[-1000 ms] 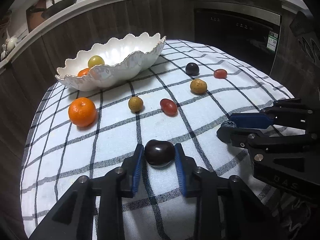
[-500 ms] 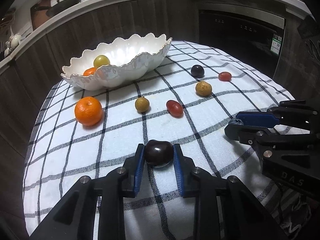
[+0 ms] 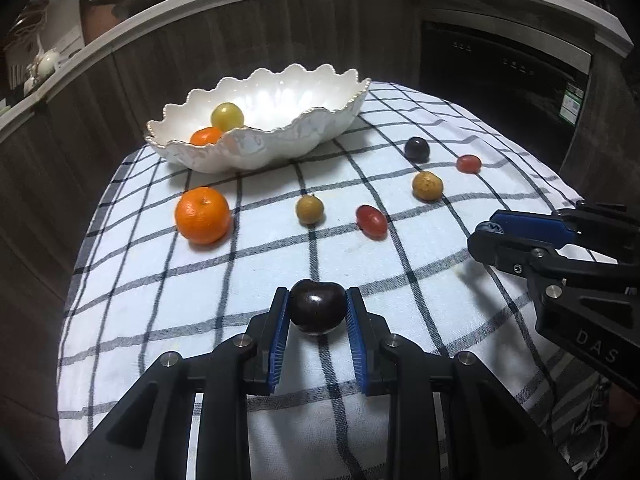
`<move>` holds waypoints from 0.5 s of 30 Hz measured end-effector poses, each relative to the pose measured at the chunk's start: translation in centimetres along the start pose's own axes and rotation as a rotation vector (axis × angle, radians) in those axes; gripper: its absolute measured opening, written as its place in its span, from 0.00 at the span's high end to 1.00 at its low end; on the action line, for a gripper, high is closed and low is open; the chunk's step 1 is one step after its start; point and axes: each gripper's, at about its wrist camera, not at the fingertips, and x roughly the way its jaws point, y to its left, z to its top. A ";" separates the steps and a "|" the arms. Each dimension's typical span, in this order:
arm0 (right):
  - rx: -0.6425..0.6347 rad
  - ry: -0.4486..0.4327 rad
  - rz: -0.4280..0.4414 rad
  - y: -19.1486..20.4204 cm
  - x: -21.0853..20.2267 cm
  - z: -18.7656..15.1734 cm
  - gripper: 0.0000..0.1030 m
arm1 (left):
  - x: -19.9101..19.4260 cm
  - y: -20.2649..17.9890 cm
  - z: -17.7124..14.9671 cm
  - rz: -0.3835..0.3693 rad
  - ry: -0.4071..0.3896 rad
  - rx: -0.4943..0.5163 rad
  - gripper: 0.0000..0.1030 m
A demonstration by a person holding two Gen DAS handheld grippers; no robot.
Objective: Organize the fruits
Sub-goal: 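Close the left gripper on the dark plum while the right gripper closes on the blueberry, then lift the dark plum with the left gripper while the right gripper carries the blueberry over the bowl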
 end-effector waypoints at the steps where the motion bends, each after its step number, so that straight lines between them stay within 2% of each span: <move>1: 0.000 -0.002 0.000 0.0 0.0 0.1 0.77 | -0.1 0.1 0.1 0.006 0.000 -0.006 0.73; 15: 0.014 -0.035 -0.003 -0.1 -0.5 2.5 0.77 | -1.0 1.7 1.9 0.039 -0.004 -0.083 0.73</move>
